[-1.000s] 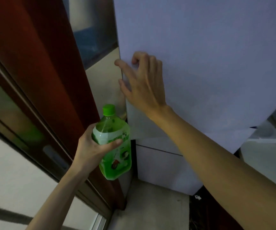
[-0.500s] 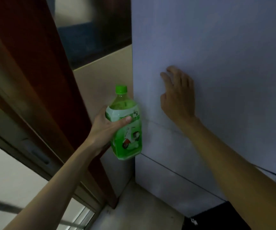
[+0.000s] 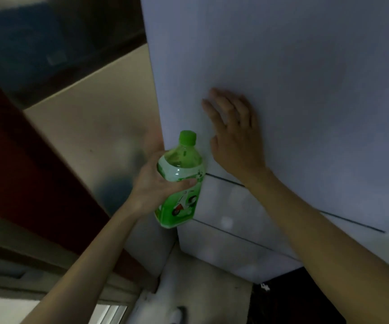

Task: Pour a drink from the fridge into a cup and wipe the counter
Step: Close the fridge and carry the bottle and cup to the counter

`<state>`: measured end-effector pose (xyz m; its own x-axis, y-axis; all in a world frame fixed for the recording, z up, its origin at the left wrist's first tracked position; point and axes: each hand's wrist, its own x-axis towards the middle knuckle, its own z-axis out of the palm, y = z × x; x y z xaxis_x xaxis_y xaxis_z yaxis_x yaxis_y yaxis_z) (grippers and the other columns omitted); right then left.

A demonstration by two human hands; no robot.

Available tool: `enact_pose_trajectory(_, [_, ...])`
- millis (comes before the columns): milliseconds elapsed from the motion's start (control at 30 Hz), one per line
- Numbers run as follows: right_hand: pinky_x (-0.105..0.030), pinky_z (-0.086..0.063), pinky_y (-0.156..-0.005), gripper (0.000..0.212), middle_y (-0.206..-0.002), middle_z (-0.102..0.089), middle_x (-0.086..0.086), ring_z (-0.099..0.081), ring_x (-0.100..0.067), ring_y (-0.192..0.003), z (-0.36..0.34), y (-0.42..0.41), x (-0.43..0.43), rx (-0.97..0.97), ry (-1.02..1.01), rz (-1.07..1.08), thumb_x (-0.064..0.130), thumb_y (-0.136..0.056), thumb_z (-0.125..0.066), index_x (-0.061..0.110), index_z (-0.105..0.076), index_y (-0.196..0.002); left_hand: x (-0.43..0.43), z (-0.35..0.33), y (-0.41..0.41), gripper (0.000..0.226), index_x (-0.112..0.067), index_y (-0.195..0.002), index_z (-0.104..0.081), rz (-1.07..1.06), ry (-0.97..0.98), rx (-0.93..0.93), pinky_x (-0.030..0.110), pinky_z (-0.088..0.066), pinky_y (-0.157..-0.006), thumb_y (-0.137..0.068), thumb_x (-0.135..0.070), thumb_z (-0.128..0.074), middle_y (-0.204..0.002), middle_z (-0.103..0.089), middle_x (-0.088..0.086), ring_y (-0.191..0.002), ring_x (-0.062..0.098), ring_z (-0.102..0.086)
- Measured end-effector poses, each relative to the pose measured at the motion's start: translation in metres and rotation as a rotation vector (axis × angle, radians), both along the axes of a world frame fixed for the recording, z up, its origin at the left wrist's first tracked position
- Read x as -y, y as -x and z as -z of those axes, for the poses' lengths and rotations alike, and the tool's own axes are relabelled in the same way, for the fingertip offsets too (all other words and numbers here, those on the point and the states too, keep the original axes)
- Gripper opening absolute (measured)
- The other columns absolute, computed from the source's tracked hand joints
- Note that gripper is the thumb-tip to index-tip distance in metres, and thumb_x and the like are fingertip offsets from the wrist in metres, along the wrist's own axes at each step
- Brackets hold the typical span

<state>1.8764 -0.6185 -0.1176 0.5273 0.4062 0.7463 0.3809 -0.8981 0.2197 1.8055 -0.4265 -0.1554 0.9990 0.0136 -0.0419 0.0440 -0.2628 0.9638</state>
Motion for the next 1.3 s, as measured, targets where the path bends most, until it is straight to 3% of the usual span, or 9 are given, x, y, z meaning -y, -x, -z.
enact_pose_trajectory(67, [-0.041, -0.020, -0.119, 0.067, -0.149, -0.045, -0.010, -0.029, -0.026, -0.137, -0.001, 0.002, 0.000, -0.027, -0.016, -0.015, 0.005, -0.071, -0.057, 0.010, -0.053, -0.138, 0.002, 0.006, -0.010, 0.078, -0.021, -0.125, -0.057, 0.051, -0.046, -0.009, 0.036, -0.058, -0.089, -0.057, -0.031, -0.094, -0.111, -0.071, -0.007, -0.098, 0.006, -0.069])
enact_pose_trajectory(200, [-0.042, -0.025, -0.117, 0.043, -0.142, -0.051, -0.017, -0.034, -0.029, -0.135, 0.004, 0.007, 0.002, -0.026, -0.084, -0.086, 0.001, -0.080, -0.051, 0.004, -0.065, -0.121, 0.016, 0.011, -0.021, 0.069, -0.032, -0.118, -0.049, 0.199, -0.116, 0.003, 0.006, -0.051, -0.067, -0.063, -0.026, -0.090, -0.098, -0.062, -0.022, -0.088, -0.010, -0.062])
enact_pose_trajectory(400, [-0.035, -0.048, -0.086, 0.036, -0.110, -0.065, -0.017, -0.047, -0.025, -0.108, 0.024, 0.042, 0.025, -0.264, -0.297, -0.079, -0.004, -0.077, -0.042, -0.001, -0.069, -0.101, 0.037, 0.035, -0.022, 0.094, -0.026, -0.129, -0.049, 0.364, -0.180, 0.023, 0.033, -0.051, -0.091, -0.048, -0.055, -0.087, -0.114, -0.063, -0.012, -0.105, 0.010, -0.061])
enact_pose_trajectory(533, [-0.035, -0.051, -0.069, 0.025, -0.100, -0.064, -0.005, -0.057, -0.016, -0.088, 0.045, 0.086, 0.054, -0.412, -0.474, 0.124, 0.005, -0.091, -0.046, 0.006, -0.066, -0.106, 0.055, 0.054, -0.009, 0.083, -0.028, -0.121, -0.052, 0.482, -0.182, -0.009, 0.009, -0.044, -0.084, -0.051, -0.039, -0.095, -0.109, -0.062, -0.018, -0.096, -0.003, -0.060])
enact_pose_trajectory(733, [-0.037, -0.051, -0.067, 0.020, -0.097, -0.070, 0.000, -0.062, -0.018, -0.081, 0.059, 0.154, 0.089, -0.462, -0.512, 0.385, 0.018, -0.096, -0.048, 0.013, -0.066, -0.102, 0.093, 0.069, 0.019, 0.073, -0.031, -0.114, -0.051, 0.658, -0.131, -0.003, -0.003, -0.040, -0.076, -0.056, -0.020, -0.094, -0.104, -0.061, -0.023, -0.086, -0.023, -0.056])
enact_pose_trajectory(900, [-0.032, -0.048, -0.065, 0.017, -0.096, -0.069, 0.005, -0.060, -0.014, -0.075, 0.064, 0.223, 0.126, -0.414, -0.563, 0.579, 0.021, -0.094, -0.050, 0.018, -0.066, -0.099, 0.136, 0.067, 0.052, 0.077, -0.031, -0.116, -0.053, 0.807, -0.119, 0.017, 0.008, -0.046, -0.085, -0.053, -0.025, -0.096, -0.108, -0.064, -0.019, -0.094, -0.009, -0.061])
enact_pose_trajectory(967, [-0.033, -0.048, -0.065, 0.016, -0.095, -0.069, 0.004, -0.061, -0.017, -0.074, 0.066, 0.259, 0.145, -0.402, -0.584, 0.665, 0.022, -0.093, -0.050, 0.018, -0.065, -0.098, 0.156, 0.066, 0.071, 0.081, -0.031, -0.117, -0.053, 0.870, -0.129, 0.029, 0.017, -0.048, -0.090, -0.047, -0.036, -0.096, -0.109, -0.065, -0.017, -0.099, -0.002, -0.063])
enact_pose_trajectory(1100, [-0.038, -0.051, -0.067, 0.022, -0.094, -0.069, 0.000, -0.064, -0.026, -0.079, 0.076, 0.344, 0.179, -0.441, -0.663, 0.828, 0.025, -0.090, -0.046, 0.017, -0.064, -0.099, 0.195, 0.064, 0.120, 0.092, -0.029, -0.118, -0.053, 0.941, -0.137, 0.031, 0.017, -0.049, -0.088, -0.036, -0.056, -0.084, -0.108, -0.066, -0.017, -0.100, -0.002, -0.062])
enact_pose_trajectory(1300, [-0.032, -0.046, -0.068, 0.018, -0.096, -0.069, -0.002, -0.064, -0.028, -0.084, 0.097, 0.480, 0.219, -0.513, -0.786, 1.089, 0.020, -0.094, -0.049, 0.015, -0.065, -0.103, 0.252, 0.061, 0.206, 0.075, -0.029, -0.118, -0.052, 1.065, -0.207, 0.056, 0.011, -0.046, -0.075, -0.055, -0.031, -0.094, -0.102, -0.063, -0.019, -0.093, -0.007, -0.059])
